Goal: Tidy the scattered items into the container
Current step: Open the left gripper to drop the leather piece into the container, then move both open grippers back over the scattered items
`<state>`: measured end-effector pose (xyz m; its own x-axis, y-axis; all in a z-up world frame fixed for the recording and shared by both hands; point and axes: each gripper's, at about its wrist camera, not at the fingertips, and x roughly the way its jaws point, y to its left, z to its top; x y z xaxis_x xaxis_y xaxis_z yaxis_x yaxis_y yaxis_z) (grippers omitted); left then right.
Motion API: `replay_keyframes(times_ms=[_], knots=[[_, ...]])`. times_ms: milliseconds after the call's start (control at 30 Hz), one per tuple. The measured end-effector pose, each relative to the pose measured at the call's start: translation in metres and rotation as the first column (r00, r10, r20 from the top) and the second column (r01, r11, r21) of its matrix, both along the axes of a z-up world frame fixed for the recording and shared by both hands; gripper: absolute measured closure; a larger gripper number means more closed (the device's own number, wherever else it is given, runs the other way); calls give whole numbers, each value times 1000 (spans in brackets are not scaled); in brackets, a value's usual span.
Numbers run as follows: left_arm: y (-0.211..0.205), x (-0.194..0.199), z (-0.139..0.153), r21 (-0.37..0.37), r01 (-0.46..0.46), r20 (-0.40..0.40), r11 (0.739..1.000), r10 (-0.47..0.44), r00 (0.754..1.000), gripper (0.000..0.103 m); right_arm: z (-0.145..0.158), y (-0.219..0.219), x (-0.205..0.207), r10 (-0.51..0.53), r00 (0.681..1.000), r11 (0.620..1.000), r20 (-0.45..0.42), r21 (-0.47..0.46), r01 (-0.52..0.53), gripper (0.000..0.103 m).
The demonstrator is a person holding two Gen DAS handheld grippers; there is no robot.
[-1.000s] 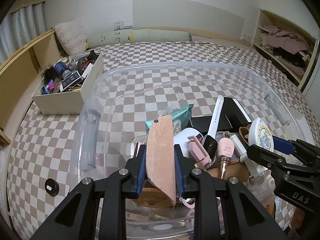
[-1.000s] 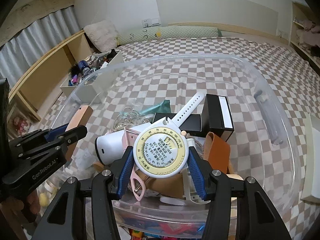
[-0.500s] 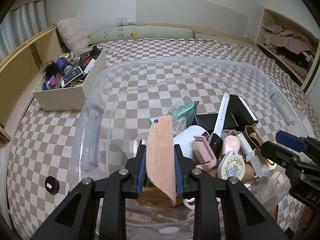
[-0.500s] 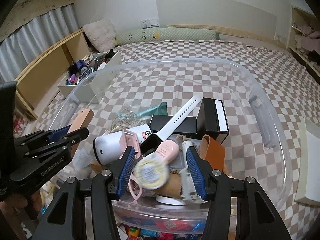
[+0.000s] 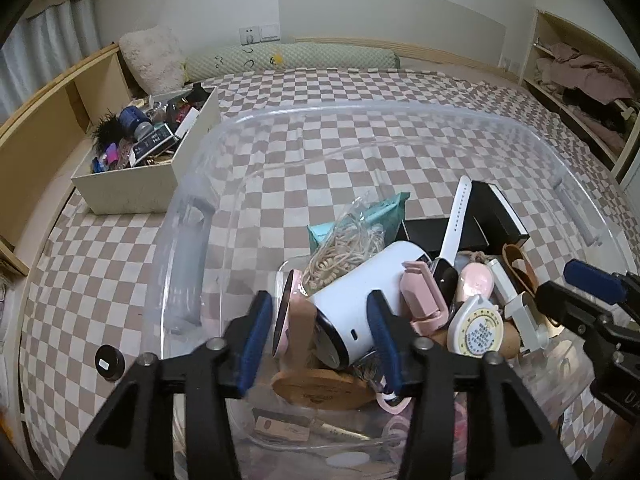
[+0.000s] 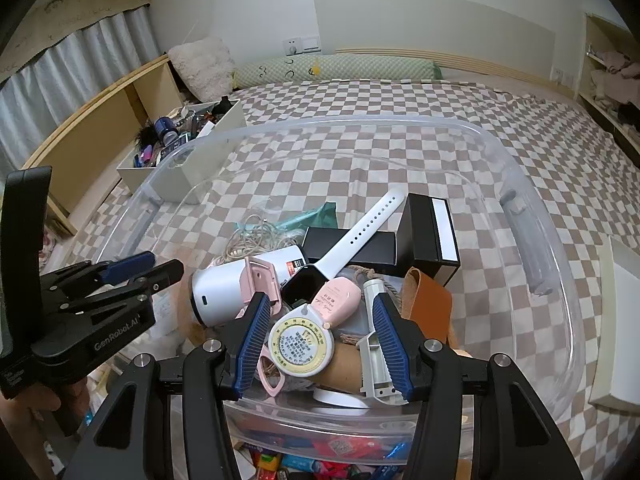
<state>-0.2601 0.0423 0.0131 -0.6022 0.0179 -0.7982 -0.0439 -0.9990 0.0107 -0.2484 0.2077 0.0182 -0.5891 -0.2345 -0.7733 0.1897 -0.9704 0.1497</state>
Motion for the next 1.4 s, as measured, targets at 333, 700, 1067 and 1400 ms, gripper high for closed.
replay_keyframes(times_ms=[333,700,1067,1400], knots=[[-3,8,11,18,12,-22,1000,-11,1000,54,10,4,11,3,1000,1000,-20,14,-3,49],[-7,47,41,57,43,-110,997,-37,993,54,36,17,40,13,996,1000,-92,2,-13,49],[-10,85,53,97,96,-149,991,-80,986,54,38,30,73,17,994,1000,-107,-3,-17,49],[-17,120,43,47,119,-181,992,-109,977,54,31,34,106,41,990,999,-137,8,-40,49]])
